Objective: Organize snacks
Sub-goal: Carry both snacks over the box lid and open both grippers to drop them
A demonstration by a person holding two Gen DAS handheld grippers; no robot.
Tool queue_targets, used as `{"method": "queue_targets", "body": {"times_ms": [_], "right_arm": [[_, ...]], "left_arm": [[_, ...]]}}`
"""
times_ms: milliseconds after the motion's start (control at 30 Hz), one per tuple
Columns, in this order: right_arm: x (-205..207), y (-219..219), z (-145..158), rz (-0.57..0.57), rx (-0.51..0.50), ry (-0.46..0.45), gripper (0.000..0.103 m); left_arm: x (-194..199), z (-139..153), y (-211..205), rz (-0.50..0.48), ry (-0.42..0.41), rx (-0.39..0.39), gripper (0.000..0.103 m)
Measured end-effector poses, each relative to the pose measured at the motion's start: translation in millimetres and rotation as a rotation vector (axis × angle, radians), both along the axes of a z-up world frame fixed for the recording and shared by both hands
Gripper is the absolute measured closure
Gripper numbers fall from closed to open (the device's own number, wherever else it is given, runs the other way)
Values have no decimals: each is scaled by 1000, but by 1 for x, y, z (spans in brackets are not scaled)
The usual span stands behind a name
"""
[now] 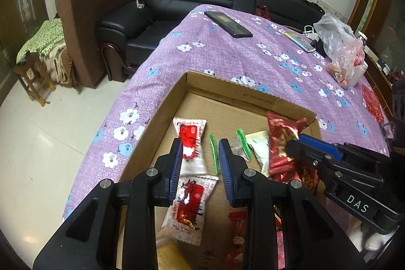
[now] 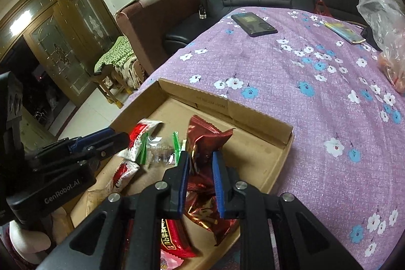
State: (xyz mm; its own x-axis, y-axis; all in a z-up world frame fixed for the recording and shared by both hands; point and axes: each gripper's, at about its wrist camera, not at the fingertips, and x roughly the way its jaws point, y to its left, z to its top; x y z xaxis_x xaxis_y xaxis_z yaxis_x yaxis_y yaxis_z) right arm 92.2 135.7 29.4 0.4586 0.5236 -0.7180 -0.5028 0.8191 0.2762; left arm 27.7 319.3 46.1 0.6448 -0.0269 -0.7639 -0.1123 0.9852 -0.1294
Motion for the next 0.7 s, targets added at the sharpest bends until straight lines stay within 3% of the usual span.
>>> {"method": "queue_targets", "body": {"times_ms": [467,700], "right_arm": [[-12,-22,18,-18,58,-3,81],[-32,-37,27,-13,81,-9,80]], "left_arm": [[-31,29,-28,21,-63,88,75],[-51,41,-40,42,-84,97,75]]}}
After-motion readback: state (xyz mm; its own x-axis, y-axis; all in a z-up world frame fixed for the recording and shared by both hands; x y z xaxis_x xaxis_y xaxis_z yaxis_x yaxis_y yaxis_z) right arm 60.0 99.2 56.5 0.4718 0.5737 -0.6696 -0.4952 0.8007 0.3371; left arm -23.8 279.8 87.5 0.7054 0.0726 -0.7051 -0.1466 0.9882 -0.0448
